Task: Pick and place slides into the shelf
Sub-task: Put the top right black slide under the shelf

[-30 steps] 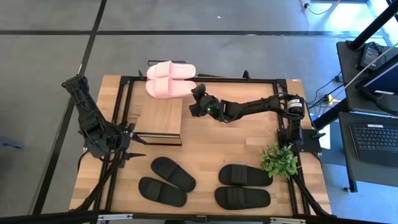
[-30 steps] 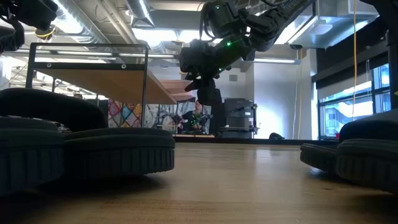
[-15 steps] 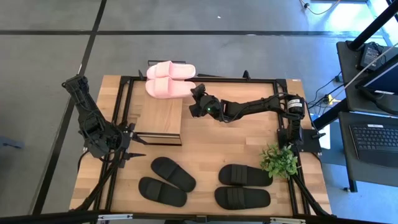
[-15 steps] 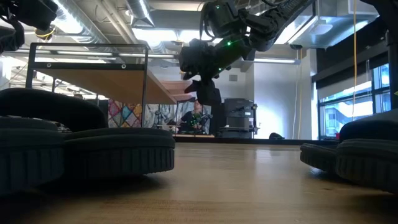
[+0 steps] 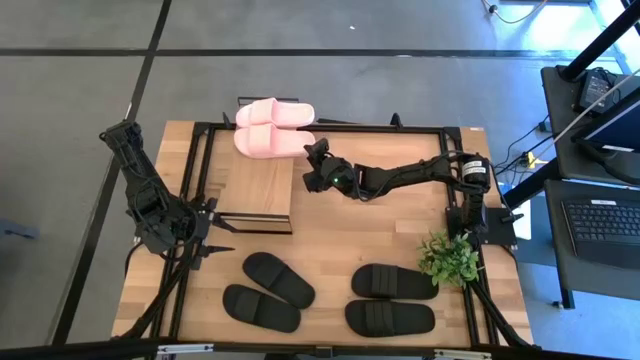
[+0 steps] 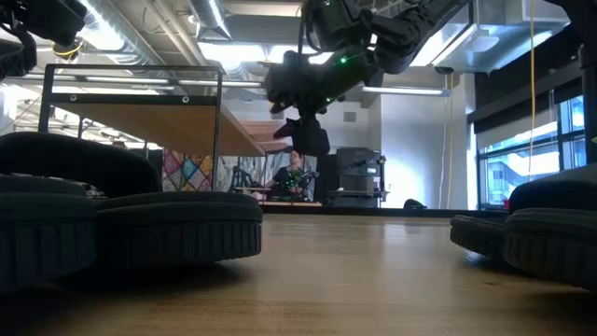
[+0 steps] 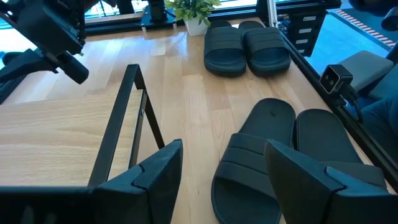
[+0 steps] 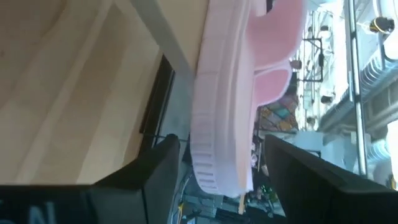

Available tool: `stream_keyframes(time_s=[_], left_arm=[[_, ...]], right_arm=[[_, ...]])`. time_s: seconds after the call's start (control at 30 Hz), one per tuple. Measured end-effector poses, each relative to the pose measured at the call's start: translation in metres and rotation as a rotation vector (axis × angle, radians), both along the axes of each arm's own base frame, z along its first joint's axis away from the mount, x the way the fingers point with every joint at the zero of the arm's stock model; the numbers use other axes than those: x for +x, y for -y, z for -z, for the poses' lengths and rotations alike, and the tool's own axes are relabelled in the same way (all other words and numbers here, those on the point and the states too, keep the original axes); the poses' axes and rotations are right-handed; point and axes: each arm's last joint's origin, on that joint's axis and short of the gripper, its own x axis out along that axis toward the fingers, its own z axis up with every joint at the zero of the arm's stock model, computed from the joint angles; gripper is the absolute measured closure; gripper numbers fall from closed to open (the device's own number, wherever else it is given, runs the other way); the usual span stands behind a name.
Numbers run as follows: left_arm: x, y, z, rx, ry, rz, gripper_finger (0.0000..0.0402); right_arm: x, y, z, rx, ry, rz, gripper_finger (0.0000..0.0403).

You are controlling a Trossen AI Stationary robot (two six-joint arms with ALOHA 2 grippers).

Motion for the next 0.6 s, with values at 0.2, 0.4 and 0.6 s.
stream_keyframes(time_s=[0.2,0.4,0.6], left_arm=[[0.000,0.000,0.000,0.000,0.000,0.000,0.0185],[0.000,0.000,0.000,0.000,0.000,0.000,0.0185],[0.000,0.000,0.000,0.000,0.000,0.000,0.0185]], right_arm=[[-0.001,-0.003,-0.004,-0.017,0.020,0.042,0.0169],[-0.004,-0.008,-0.012,0.019,0.049,0.045,0.0170],[-0.007,-0.017,-0.025,0.055,0.103,0.022,0.0171]])
